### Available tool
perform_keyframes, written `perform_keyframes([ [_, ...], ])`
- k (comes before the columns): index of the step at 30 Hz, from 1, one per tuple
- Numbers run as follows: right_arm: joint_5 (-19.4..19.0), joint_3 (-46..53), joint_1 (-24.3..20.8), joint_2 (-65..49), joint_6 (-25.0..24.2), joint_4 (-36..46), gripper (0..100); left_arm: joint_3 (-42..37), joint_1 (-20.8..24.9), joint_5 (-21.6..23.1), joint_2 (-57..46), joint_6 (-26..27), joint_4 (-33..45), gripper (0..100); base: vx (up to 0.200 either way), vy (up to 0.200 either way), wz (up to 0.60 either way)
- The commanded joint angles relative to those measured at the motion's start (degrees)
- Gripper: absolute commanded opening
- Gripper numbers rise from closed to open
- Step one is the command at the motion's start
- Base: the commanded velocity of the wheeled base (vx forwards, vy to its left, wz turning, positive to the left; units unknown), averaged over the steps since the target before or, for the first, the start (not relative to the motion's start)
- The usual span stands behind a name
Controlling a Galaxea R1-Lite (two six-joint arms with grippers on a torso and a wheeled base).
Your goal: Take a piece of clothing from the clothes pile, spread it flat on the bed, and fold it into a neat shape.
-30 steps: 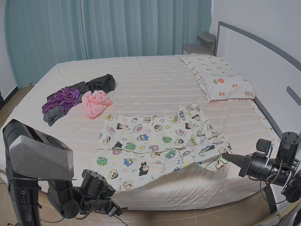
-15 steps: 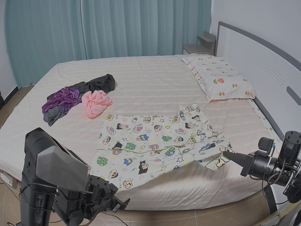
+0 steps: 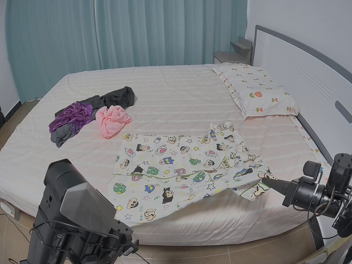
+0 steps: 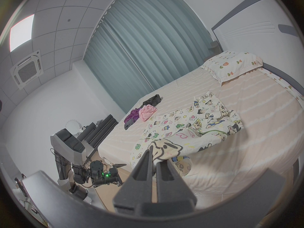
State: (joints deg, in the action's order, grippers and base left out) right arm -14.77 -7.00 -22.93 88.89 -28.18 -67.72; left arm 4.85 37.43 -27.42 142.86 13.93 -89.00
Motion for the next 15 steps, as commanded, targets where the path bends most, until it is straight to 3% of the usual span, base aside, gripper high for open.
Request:
perform_keyframes([
  [1, -0.1, -0.6, 0.0, -2.1, 0.1, 1.7, 0, -0.2, 1.1, -2.1, -1.6, -0.1, -1.0, 100, 0.0, 0.0, 0.0],
  [6, -0.1, -1.1, 0.1, -2.4, 0.0, 2.1, 0, 0.0, 0.8, -4.6, -1.5, 0.0, -1.0, 100, 0.0, 0.0, 0.0],
  [15, -0.1, -1.3, 0.1, -2.3, 0.0, 2.1, 0, 1.0, -1.0, -4.8, 0.4, 0.3, -1.0, 100, 0.0, 0.0, 0.0],
])
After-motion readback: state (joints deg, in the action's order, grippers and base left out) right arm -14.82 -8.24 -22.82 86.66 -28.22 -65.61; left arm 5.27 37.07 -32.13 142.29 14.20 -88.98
